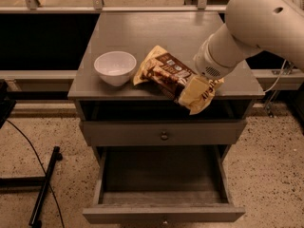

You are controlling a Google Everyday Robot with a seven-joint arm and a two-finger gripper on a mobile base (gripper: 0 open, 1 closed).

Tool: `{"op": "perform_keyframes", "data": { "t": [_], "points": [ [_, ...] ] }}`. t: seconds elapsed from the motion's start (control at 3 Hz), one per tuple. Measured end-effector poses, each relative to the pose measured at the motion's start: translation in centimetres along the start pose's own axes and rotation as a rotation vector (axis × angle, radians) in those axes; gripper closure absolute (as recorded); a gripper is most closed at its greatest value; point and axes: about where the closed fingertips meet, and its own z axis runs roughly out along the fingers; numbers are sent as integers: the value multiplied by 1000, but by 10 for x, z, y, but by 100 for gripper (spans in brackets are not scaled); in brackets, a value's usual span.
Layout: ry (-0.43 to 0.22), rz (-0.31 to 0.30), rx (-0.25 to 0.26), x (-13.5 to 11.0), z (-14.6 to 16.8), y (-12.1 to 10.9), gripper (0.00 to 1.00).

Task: Place brown chip bag into middle drawer

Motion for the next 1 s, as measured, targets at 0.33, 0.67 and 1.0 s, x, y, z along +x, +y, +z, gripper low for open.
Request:
{"op": "perform_keyframes", "data": {
  "t": [0.33,0.67,1.0],
  "points": [
    [-19,-22,-4,-4,4,3,40],
    [0,-28,17,-8,6,8,63],
    [-52,-39,13,-22,-12,23,86]
  ]
}}
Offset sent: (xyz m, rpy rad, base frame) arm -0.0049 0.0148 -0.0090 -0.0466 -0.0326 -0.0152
